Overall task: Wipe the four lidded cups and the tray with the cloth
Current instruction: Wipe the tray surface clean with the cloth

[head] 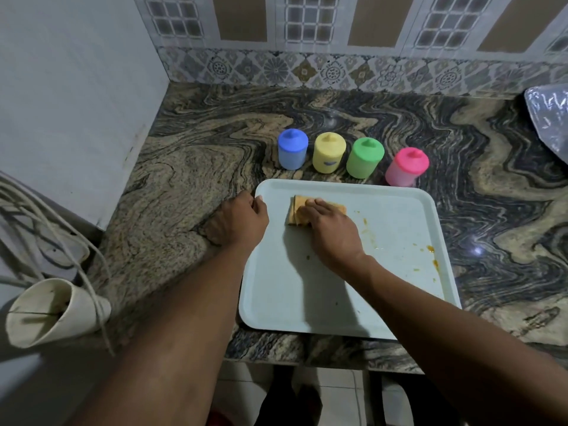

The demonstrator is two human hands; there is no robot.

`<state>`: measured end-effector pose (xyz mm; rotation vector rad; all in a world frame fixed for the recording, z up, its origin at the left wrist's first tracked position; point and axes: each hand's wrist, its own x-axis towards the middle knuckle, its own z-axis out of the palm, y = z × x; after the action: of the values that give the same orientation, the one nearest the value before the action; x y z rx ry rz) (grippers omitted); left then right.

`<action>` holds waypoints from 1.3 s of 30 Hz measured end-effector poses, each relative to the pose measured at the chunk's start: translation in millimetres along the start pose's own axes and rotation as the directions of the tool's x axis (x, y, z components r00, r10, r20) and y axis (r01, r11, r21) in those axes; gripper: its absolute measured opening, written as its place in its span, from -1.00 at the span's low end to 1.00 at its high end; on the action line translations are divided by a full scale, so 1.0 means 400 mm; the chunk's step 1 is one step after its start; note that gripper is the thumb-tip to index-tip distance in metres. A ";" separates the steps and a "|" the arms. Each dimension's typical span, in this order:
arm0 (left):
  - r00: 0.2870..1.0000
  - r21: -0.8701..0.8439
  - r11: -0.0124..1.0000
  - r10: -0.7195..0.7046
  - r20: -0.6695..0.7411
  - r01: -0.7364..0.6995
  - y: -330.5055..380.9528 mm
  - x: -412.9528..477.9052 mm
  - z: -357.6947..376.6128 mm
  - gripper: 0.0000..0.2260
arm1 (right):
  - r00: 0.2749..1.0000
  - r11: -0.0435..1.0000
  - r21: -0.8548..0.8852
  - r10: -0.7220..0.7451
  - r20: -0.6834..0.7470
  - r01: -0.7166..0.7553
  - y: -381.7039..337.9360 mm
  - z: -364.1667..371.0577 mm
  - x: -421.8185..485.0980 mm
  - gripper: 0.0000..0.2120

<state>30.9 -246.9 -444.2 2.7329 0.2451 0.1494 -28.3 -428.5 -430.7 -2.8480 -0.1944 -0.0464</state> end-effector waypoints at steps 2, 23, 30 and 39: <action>1.000 -0.003 1.000 -0.006 0.005 0.006 0.003 -0.002 -0.002 -0.62 | 0.999 0.999 0.014 -0.034 -0.026 0.034 -0.013 0.009 -0.075 -0.51; 1.000 -0.004 1.000 0.014 0.007 -0.014 0.007 -0.006 -0.008 -0.65 | 0.979 0.945 0.309 0.152 -0.136 -0.104 0.116 -0.226 -0.075 -0.59; 1.000 -0.023 1.000 0.012 -0.015 -0.012 0.008 -0.007 -0.008 -0.64 | 0.999 0.999 -0.028 0.023 0.042 -0.022 0.207 -0.097 -0.004 -0.57; 1.000 -0.004 1.000 -0.028 -0.013 0.028 0.023 -0.016 -0.014 -0.65 | 0.994 0.999 -0.008 0.046 -0.103 -0.047 0.111 -0.023 -0.235 -0.54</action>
<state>25.2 -254.5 -435.8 2.7238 0.2857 0.1594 -115.6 -485.6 -439.1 -2.8503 -0.1063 -0.1852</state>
